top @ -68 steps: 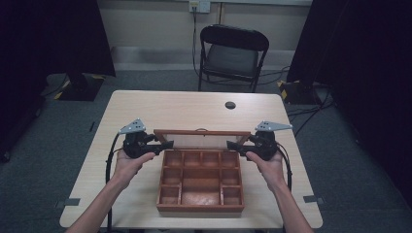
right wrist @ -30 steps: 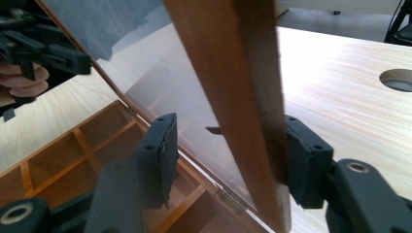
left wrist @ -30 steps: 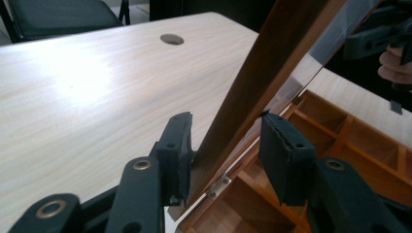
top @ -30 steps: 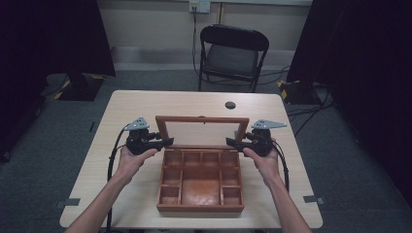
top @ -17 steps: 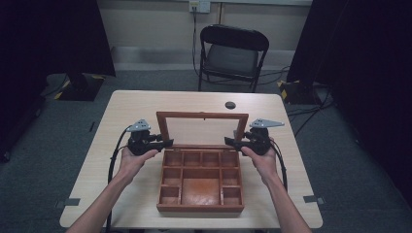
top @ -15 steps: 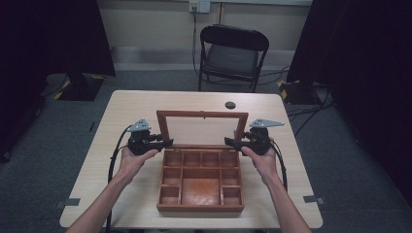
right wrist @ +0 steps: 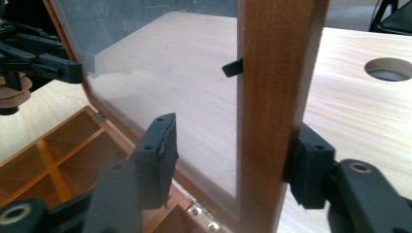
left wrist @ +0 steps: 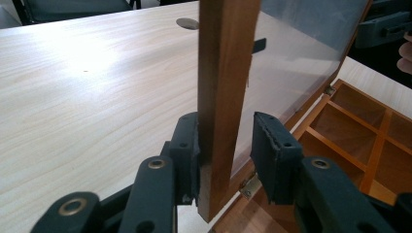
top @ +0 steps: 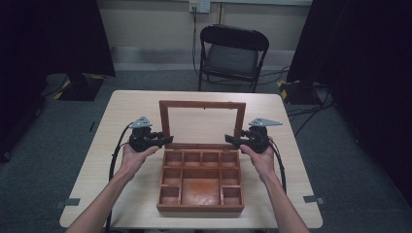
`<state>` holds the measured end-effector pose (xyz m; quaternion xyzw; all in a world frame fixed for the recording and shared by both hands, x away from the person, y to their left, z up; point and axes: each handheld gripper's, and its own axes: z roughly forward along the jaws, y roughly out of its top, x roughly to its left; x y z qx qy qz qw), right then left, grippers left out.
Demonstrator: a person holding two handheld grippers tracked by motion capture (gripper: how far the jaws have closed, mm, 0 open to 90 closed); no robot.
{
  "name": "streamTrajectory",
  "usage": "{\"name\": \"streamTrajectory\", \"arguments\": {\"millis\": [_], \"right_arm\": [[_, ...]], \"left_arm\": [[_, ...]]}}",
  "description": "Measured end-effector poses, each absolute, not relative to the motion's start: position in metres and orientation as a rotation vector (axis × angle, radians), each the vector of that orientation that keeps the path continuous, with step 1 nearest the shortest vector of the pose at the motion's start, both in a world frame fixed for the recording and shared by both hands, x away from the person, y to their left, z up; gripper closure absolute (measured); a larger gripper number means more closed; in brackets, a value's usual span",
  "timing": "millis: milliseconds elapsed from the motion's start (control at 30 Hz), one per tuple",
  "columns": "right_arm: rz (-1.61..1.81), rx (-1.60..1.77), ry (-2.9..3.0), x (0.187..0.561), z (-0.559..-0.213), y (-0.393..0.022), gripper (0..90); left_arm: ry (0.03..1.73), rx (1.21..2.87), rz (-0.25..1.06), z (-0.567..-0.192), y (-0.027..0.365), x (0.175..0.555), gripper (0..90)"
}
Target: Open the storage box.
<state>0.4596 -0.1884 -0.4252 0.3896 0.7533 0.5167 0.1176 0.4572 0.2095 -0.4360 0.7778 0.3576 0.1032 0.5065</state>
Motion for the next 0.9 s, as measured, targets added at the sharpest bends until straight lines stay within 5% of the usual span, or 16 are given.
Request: {"name": "streamTrajectory", "arguments": {"millis": [900], "right_arm": [[1.512,1.212,2.165,0.476,-0.428,-0.187,49.9]], "left_arm": [[0.92,1.829,0.203,-0.434,0.212,0.473,64.6]]}}
